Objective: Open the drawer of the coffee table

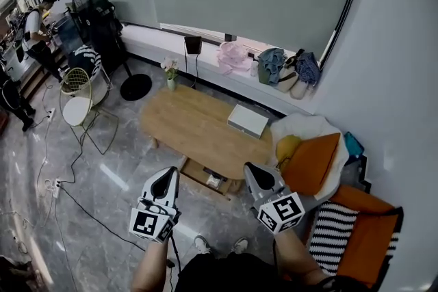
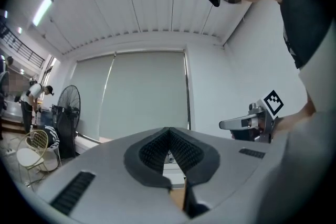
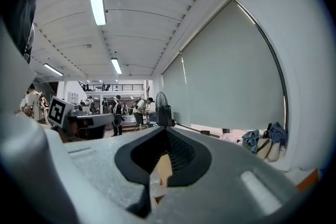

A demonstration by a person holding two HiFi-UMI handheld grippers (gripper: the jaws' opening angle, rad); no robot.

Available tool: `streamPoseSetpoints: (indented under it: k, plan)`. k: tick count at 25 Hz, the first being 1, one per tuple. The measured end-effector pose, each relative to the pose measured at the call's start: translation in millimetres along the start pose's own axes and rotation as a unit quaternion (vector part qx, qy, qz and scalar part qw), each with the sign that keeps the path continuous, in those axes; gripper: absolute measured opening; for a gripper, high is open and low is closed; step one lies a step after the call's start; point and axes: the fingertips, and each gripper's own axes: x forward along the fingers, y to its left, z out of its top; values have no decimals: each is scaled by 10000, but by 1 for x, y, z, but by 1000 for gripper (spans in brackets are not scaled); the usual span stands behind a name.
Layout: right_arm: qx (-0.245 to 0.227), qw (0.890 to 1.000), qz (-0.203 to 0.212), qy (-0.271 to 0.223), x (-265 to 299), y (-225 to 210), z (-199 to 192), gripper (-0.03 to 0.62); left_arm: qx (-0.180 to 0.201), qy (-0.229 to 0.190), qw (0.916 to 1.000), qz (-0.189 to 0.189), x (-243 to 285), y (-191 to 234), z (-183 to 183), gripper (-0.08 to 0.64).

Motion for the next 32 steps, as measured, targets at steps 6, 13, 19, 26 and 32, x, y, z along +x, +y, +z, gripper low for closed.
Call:
streamPoseSetpoints:
  k: [6, 13, 19, 26, 32]
  plan:
    - [-99, 9997, -117, -168, -17, -13, 19, 1, 258, -238, 9983, 457, -35, 4, 28, 8]
    - [-407, 9980, -315, -378, -44, -29, 41, 0, 595, -304, 9953, 696, -60, -3, 46, 8]
    - [-418, 9966, -538, -457, -61, -37, 46, 0, 738, -330, 9931, 850, -67, -6, 53, 8]
    - [-646, 9946, -668, -461, -72, -40, 56, 0, 808, -201, 9930, 833, -74, -3, 54, 8]
    - [-651, 9927, -918, -428, -88, -51, 56, 1, 865, -170, 9933, 743, -74, -7, 56, 8]
